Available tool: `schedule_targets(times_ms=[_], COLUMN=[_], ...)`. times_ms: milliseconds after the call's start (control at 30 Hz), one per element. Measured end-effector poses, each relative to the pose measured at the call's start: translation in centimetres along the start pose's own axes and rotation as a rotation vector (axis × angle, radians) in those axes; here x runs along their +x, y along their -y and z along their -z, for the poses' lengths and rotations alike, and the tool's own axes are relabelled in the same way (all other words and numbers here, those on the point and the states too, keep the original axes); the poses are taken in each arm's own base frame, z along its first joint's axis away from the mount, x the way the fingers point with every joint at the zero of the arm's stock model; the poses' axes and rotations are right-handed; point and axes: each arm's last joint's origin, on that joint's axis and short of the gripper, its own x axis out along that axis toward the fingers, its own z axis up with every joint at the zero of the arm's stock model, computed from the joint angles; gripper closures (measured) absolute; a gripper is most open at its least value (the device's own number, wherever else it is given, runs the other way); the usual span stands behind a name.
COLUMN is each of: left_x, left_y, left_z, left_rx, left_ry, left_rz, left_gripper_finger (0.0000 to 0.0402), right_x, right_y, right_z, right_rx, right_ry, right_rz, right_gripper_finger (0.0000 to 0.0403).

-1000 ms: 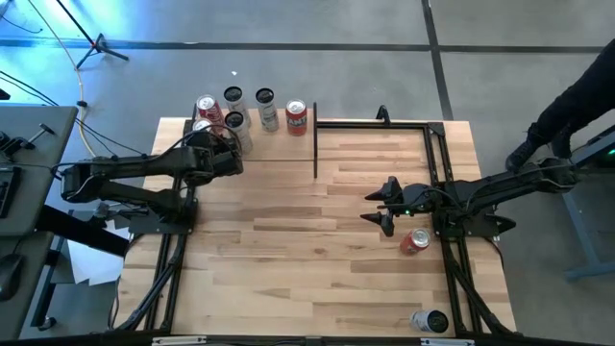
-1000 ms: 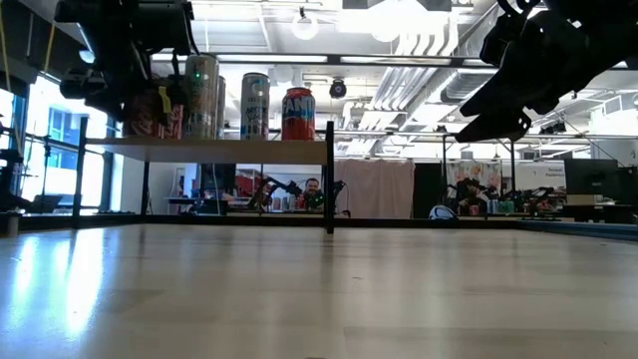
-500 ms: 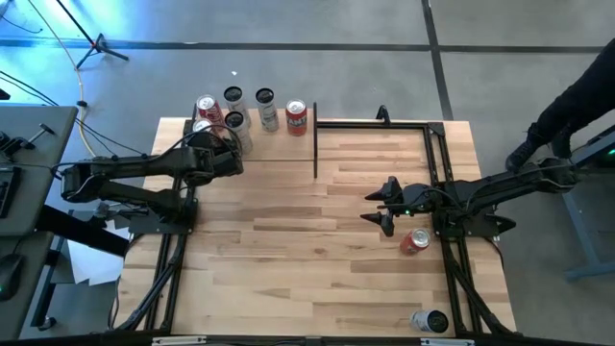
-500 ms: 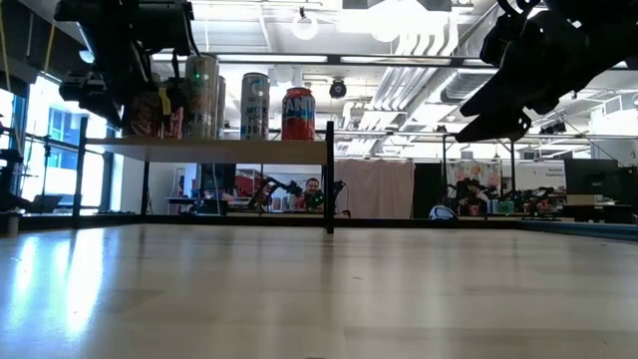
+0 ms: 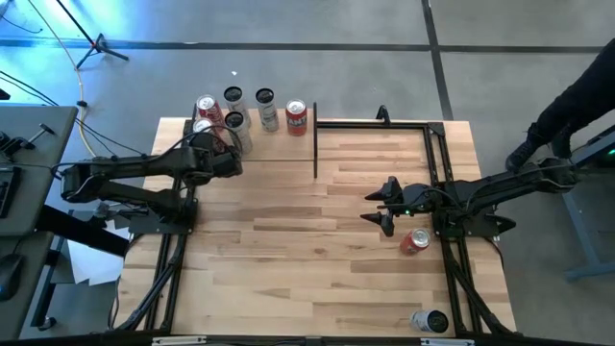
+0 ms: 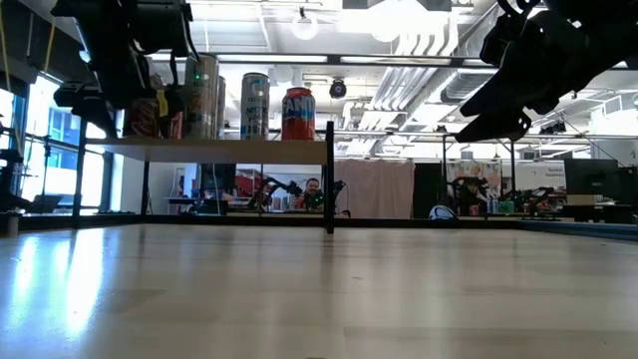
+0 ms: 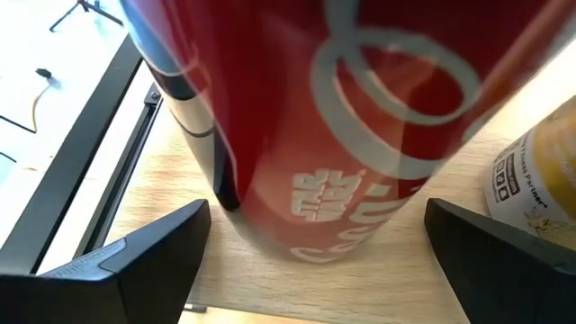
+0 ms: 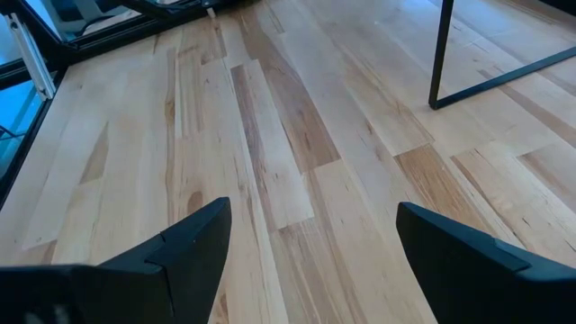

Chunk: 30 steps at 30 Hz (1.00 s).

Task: Place canned beverage on shelf
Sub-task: Put the blue soda can on the shelf aligned with the other blue soda can

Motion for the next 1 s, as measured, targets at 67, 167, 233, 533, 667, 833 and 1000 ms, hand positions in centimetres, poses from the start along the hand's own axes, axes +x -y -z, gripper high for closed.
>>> schedule_targets(times_ms=[67,167,233,533,667,833,1000], left_x=[0.0,-0.2,-0.3,-1.3,-1.8,-2.1,-2.4], left_y=[0.0,-0.1,-0.3,-1.6,-2.1,-2.7,-3.4], left_z=[0.0,-0.1,-0.2,-0.8,-1.1,-1.2,-1.0], left_rx=[0.011,0.025,0.025,0.035,0.072,0.106,0.083], left_ry=[-0.009,-0.025,-0.035,-0.091,-0.102,-0.159,-0.256], left_rz=[0.005,0.016,0.027,0.11,0.151,0.199,0.219], left_gripper_finger=[0.0014,0.0014,0.0014,0.0014,0.0014,0.0014,0.0014], right_x=[0.0,0.0,0.0,0.0,0.0,0.0,0.0], right_y=[0.0,0.0,0.0,0.0,0.0,0.0,0.0], right_z=[0.0,0.0,0.0,0.0,0.0,0.0,0.0], right_rx=[0.0,0.0,0.0,0.0,0.0,0.0,0.0], right_ry=[0.0,0.0,0.0,0.0,0.0,0.0,0.0], right_rz=[0.0,0.0,0.0,0.0,0.0,0.0,0.0], right_gripper_finger=[0.01,0.01,0.01,0.01,0.01,0.01,0.01])
